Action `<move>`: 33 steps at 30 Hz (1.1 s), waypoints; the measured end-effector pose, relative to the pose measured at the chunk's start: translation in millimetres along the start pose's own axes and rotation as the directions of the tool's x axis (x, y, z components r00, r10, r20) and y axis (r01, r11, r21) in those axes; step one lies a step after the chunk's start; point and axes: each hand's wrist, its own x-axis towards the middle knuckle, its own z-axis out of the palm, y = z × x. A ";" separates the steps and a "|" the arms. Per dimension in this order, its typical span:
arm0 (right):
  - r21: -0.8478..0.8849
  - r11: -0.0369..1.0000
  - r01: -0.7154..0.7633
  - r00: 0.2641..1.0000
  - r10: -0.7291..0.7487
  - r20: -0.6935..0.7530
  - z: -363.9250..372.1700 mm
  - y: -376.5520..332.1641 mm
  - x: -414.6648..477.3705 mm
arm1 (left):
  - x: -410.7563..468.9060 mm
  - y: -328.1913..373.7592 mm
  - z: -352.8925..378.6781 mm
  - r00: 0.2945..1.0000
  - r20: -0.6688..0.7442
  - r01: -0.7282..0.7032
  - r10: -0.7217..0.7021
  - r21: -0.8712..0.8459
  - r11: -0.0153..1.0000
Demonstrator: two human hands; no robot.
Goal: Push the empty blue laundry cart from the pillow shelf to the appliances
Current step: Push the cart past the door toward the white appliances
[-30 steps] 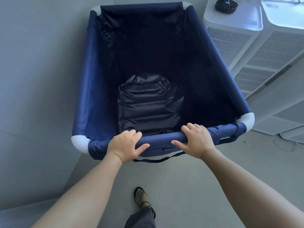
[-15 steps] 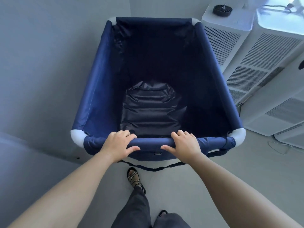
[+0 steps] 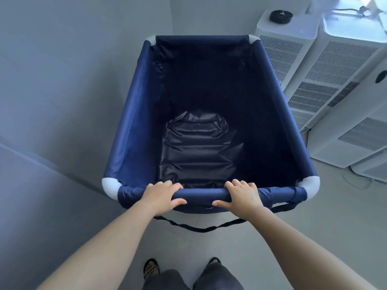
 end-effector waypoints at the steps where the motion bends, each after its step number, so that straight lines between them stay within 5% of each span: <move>1: 0.004 1.000 -0.006 1.000 0.006 -0.001 0.3 -2.2 -2.6 | -1.8 -0.1 0.9 1.000 -0.009 -0.006 0.006 0.006 1.000; 10: 0.044 0.993 -0.106 0.994 0.105 0.036 0.6 -30.0 -15.3 | -10.2 -19.8 1.6 0.990 0.016 -0.138 0.138 0.028 0.990; 22: 0.083 0.986 -0.146 0.989 0.144 0.024 2.8 -150.1 12.6 | -28.7 -137.2 -18.9 0.984 0.046 -0.173 0.171 0.065 0.983; 33: 0.103 0.986 -0.128 0.987 0.137 -0.084 8.1 -152.1 5.7 | -38.7 -140.3 -3.9 0.983 -0.036 -0.176 0.182 0.133 0.975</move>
